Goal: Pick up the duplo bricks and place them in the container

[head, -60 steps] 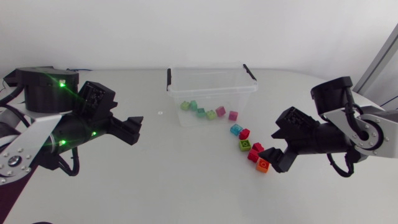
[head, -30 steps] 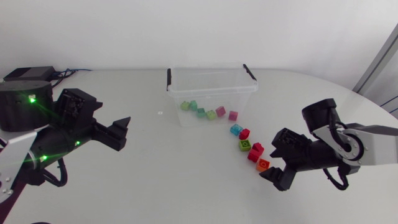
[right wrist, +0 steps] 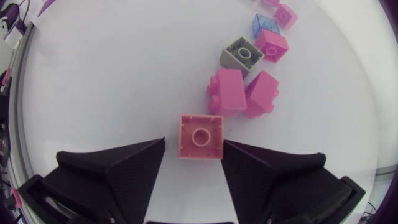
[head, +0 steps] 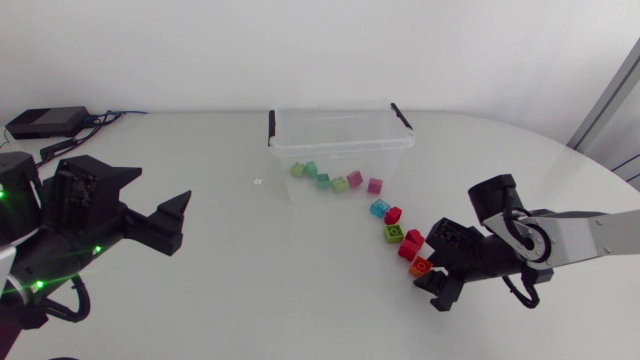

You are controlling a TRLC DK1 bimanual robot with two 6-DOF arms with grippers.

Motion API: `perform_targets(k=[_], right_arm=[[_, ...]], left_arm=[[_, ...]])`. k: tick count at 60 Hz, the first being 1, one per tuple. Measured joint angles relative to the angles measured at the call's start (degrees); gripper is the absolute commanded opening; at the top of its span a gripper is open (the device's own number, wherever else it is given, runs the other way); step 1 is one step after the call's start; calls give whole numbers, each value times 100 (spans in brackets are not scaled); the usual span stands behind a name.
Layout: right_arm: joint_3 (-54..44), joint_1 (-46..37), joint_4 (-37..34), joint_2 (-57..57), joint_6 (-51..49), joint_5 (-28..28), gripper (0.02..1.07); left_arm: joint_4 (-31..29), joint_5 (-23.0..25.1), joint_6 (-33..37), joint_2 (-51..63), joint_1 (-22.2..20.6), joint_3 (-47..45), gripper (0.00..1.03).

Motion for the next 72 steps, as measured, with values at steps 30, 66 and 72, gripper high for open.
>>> perform_targets(k=[30, 66, 72], right_arm=[[284, 52, -1119, -1766, 107, 9, 35], [2732, 584, -378, -605, 1388, 313, 35], [3018, 634, -149, -249, 1534, 354, 35]], left_arm=[[-50, -2, 131, -1025, 264, -553, 98], [-411, -20, 302, -2796, 291, -1346, 98], [-413, -20, 302, -2938, 291, -1373, 98]])
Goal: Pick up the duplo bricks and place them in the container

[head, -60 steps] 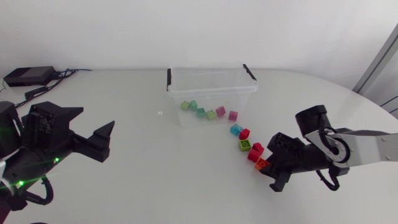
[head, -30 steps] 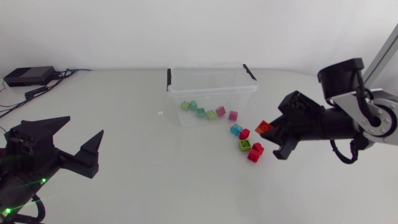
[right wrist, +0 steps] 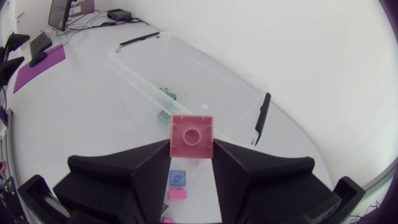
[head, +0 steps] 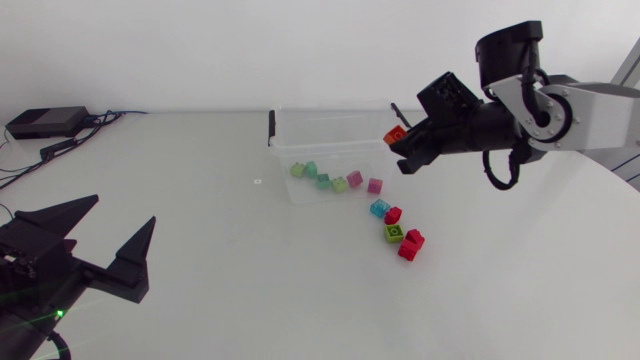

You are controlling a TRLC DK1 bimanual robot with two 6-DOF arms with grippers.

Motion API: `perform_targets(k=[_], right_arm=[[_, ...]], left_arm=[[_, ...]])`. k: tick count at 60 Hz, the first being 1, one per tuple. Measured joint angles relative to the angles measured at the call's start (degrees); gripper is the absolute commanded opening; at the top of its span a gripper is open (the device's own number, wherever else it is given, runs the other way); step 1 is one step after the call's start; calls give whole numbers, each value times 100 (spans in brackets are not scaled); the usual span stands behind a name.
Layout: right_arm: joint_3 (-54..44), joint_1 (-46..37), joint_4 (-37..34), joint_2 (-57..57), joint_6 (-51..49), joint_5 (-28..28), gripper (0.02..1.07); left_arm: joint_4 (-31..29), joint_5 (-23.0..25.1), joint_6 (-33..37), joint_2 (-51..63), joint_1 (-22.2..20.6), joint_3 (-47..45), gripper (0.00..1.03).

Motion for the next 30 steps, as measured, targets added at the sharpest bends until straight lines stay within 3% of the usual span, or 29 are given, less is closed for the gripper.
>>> perform_targets(k=[30], right_arm=[[1172, 243, 595, 1510, 317, 367, 36]], left_arm=[[-214, 2, -2, -520, 0, -203, 98]])
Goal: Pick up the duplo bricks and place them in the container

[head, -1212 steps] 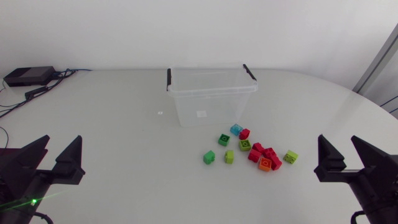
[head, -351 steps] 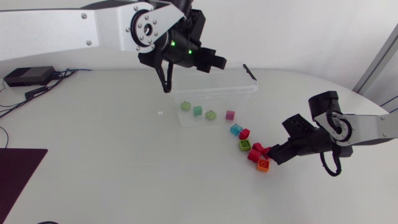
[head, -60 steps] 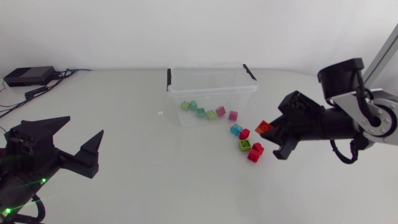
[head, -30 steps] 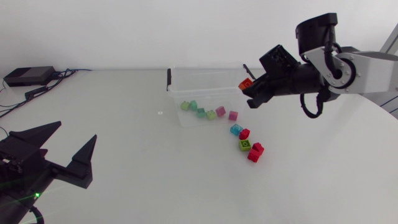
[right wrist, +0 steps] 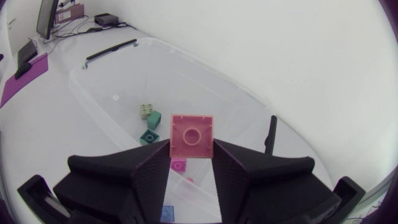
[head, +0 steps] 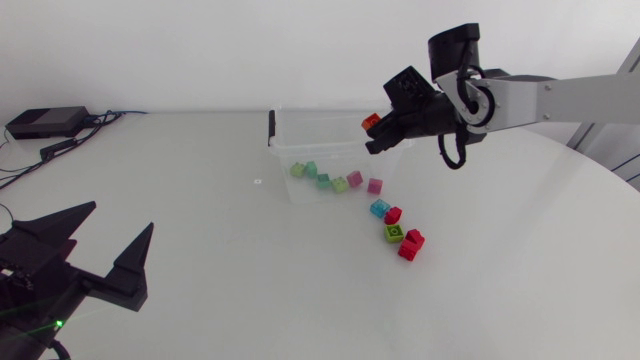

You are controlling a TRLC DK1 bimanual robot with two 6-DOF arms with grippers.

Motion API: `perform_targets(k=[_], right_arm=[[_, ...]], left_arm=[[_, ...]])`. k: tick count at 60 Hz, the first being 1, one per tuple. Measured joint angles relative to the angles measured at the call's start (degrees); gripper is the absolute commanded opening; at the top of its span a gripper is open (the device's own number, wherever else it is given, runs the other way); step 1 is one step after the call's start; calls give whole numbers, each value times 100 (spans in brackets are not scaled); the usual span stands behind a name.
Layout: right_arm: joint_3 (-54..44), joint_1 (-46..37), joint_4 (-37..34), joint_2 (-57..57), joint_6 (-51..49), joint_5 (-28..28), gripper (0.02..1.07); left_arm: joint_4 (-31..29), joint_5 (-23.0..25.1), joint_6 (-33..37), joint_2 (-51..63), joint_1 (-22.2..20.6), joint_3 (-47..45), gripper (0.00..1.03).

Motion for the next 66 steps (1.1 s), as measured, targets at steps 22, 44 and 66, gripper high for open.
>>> perform_targets(k=[22, 44, 66], right_arm=[[507, 55, 4, 345, 96, 319, 102], [-1071, -13, 236, -2149, 258, 1019, 102], [-2907, -734, -70, -3047, 190, 494, 102]], left_arm=[[-420, 0, 0, -490, 0, -92, 98], [-577, 50, 0, -761, 7, -162, 98], [-584, 70, 107, -763, 133, -339, 98]])
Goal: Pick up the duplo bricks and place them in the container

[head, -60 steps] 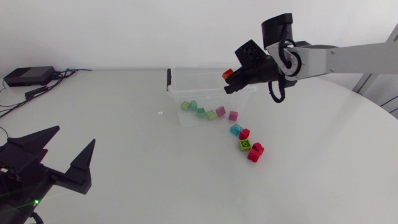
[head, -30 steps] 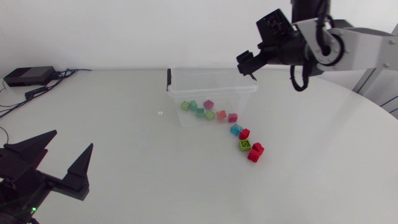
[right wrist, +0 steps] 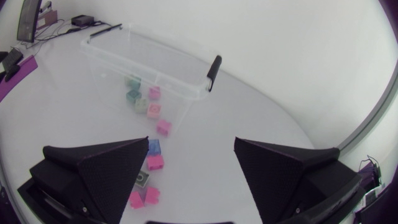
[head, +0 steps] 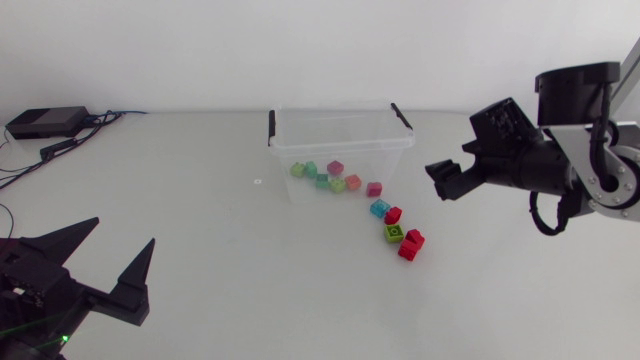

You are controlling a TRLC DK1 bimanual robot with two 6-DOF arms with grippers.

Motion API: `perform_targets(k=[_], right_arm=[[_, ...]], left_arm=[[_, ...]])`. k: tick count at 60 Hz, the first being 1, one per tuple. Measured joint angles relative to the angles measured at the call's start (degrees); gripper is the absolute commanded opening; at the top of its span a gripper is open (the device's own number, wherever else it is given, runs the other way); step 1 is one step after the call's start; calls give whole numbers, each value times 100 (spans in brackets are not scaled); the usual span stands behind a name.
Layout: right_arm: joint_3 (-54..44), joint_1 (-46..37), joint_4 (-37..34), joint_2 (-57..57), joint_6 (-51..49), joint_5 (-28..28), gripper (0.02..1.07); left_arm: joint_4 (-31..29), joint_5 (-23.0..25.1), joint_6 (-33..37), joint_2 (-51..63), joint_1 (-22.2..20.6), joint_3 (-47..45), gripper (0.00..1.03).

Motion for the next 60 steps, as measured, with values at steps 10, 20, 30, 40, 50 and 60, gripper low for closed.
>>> perform_targets(k=[10, 20, 30, 40, 50, 60], right_arm=[[-361, -72, -17, 55, -24, -9, 102], [-442, -74, 9, 542, -17, -9, 102], [-442, -74, 22, 1235, 72, -4, 102], [-442, -44, 24, 1637, 96, -2, 101], [-428, 74, 114, 2026, 199, 11, 99], [-343, 83, 157, 2138, 236, 17, 96]], left_arm=[[-2, 151, 0, 4, 208, -31, 98], [-70, 232, 0, 120, 376, -35, 98], [-87, 234, 0, -4, 612, -35, 98], [-90, 234, -7, -4, 780, -46, 98], [-90, 238, -48, -4, 780, -46, 98], [-90, 282, -103, -4, 815, -46, 98]])
